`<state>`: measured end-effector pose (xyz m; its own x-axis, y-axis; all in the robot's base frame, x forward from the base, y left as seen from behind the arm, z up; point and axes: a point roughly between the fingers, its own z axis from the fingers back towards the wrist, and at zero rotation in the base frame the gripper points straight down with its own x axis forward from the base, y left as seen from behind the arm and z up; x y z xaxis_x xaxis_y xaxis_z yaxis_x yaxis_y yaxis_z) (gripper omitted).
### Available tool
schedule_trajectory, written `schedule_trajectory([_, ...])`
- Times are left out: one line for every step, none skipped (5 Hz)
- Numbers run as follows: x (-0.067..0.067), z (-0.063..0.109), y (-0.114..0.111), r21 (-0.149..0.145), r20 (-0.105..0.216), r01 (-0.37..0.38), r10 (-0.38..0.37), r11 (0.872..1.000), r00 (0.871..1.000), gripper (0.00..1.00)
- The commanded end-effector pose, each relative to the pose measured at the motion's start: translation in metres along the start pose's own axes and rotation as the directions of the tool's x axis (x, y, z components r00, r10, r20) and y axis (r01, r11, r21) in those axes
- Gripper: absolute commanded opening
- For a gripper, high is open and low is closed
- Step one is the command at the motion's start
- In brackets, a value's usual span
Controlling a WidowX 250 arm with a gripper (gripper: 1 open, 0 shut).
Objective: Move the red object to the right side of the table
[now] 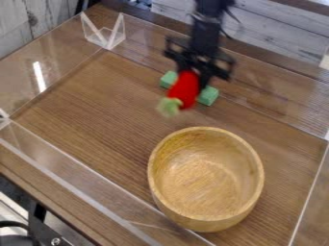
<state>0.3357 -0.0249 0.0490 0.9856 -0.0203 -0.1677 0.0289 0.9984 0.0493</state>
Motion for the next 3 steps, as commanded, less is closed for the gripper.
schedule_trajectory([0.011,0.023,-0.034,0.001,0.086,0.026,-0.026,1.000,0.996,0.00])
schedule_trajectory([0.010,0.024,-0.056,0.009,0.090,0.045,-0.045,0.999,0.995,0.00])
schedule_trajectory([0.008,0.027,-0.068,0.019,0.091,0.073,-0.074,0.997,0.993,0.00])
